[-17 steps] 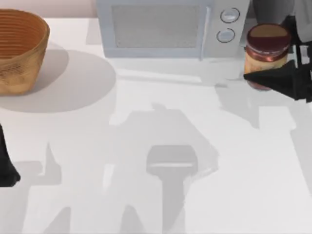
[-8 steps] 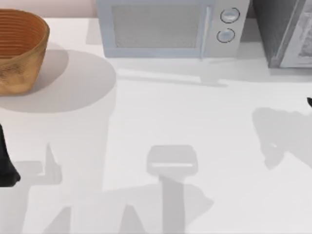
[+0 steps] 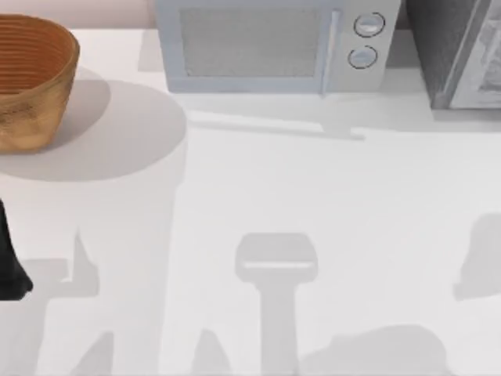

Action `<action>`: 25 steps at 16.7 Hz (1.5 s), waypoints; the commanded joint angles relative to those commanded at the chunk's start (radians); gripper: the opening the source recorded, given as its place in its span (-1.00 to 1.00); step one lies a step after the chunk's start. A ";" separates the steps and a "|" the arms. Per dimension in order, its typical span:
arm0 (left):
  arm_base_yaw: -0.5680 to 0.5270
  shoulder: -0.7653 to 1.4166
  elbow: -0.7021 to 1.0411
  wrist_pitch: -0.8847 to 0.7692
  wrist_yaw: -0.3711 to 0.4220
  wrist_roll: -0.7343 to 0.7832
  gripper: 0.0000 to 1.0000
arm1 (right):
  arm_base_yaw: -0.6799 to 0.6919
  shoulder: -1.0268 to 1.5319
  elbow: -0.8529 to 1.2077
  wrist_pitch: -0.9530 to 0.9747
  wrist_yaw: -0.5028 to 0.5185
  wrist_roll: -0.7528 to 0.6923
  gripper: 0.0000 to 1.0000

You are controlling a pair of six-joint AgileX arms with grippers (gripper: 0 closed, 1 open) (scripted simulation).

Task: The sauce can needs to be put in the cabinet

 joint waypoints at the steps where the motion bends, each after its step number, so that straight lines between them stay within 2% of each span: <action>1: 0.000 0.000 0.000 0.000 0.000 0.000 1.00 | 0.001 -0.043 -0.039 0.017 0.036 0.029 -1.00; 4: 0.000 0.000 0.000 0.000 0.000 0.000 1.00 | 0.002 -0.109 -0.101 0.044 0.096 0.075 -1.00; 10: 0.000 0.000 0.000 0.000 0.000 0.000 1.00 | 0.003 -0.106 -0.101 0.043 0.095 0.076 -1.00; 13: 0.000 0.000 0.000 0.000 0.000 0.000 1.00 | 0.010 -0.047 -0.038 0.020 0.105 0.083 -1.00; 18: 0.000 0.000 0.000 0.000 0.000 0.000 1.00 | 0.034 0.204 0.275 -0.077 0.154 0.100 -1.00; 25: 0.000 0.000 0.000 0.000 0.000 0.000 1.00 | 0.101 0.700 0.977 -0.269 0.232 0.106 -1.00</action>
